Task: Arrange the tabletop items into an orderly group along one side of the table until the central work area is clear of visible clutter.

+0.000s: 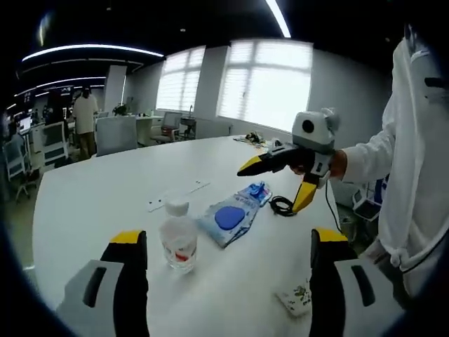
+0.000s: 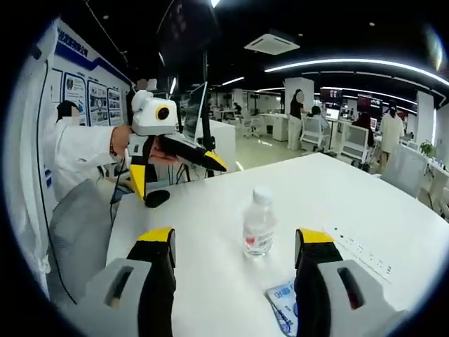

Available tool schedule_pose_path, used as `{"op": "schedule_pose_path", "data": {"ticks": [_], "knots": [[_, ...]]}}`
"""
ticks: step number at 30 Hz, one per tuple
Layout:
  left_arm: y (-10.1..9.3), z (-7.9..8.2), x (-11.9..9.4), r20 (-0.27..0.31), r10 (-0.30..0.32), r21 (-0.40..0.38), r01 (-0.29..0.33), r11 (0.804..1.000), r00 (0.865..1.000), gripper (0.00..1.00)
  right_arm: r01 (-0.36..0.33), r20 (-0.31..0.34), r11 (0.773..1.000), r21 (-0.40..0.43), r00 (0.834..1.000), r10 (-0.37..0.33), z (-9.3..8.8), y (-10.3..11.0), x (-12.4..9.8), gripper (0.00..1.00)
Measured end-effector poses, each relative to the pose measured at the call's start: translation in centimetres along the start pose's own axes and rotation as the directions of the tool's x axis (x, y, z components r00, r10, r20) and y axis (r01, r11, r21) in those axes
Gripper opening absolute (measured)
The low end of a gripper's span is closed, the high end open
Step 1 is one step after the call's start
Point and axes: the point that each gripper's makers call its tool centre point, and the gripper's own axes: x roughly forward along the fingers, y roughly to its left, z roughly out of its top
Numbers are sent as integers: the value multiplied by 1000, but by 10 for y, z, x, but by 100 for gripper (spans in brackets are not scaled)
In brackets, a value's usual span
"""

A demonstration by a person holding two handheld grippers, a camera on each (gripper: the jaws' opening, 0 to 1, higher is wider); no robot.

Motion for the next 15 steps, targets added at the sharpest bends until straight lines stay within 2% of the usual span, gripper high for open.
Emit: {"op": "schedule_pose_path", "data": {"ticks": [8,15], "knots": [[-16,-7,-9,4,8,-15,-8,1000,1000,100,-59,-38,997,51,997,61,-21,25,-6,64],[-30,-20,-16,-9,12,-29,-12,999,1000,100,-124,-91,985,120,987,135,-51,50,-7,62]]}}
